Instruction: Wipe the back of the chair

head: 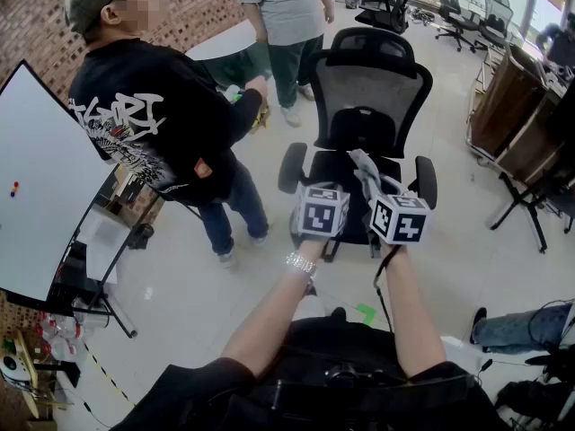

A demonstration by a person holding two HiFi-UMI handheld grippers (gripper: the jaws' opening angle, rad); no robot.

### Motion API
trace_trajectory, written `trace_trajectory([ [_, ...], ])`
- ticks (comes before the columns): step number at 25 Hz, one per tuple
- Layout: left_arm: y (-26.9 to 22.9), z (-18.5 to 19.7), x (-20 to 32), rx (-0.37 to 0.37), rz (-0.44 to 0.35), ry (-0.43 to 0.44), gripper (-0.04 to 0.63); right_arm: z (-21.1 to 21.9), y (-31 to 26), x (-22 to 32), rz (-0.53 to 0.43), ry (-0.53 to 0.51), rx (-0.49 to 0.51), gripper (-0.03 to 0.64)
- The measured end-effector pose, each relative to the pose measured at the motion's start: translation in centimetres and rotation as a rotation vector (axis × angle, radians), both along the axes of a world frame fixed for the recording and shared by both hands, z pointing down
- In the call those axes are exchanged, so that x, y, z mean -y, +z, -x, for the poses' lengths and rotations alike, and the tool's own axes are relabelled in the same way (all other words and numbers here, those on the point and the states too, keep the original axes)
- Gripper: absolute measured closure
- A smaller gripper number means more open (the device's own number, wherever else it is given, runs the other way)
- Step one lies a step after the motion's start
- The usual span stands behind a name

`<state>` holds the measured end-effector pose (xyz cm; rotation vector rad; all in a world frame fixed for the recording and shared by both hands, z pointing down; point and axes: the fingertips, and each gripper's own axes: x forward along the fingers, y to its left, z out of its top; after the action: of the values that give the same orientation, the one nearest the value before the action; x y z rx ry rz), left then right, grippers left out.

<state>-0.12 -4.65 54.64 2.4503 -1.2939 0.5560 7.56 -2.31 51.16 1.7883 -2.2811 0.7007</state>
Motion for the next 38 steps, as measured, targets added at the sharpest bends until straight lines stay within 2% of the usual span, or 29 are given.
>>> trace_trajectory([
  [3,0.0,0.6,2.2,-0.006,0.018,-0.012,0.58,0.6,0.4,2.0,0.012,-0.007,-0.004,0.571],
  [11,1.4,1.1,10.1,-0.034,0.054,0.026,0.58,1.3,2.2,10.1,0.05,0.012,-0.032,0.571],
  [16,-0.3,2.7,15.7,-0.033,0.018,0.039,0.58,2.9,1.4,15.3,0.048,0.034,-0.051,0.571],
  [24,-0.2,3.4,20.4,-0.119,0.023,0.036,0.58,2.5,3.2,19.5,0.095,0.061,-0.099,0.571],
  [29,-1.2,4.3,22.4,-0.133,0.013,0.017,0.58,0.2,1.3,24.2,0.065,0.084,-0.119,0.571],
  [38,-4.5,4.7,26.6,-0.07,-0.066,0.024,0.58,-4.6,-6.0,37.6,-0.081,0.102,-0.171,0.571],
])
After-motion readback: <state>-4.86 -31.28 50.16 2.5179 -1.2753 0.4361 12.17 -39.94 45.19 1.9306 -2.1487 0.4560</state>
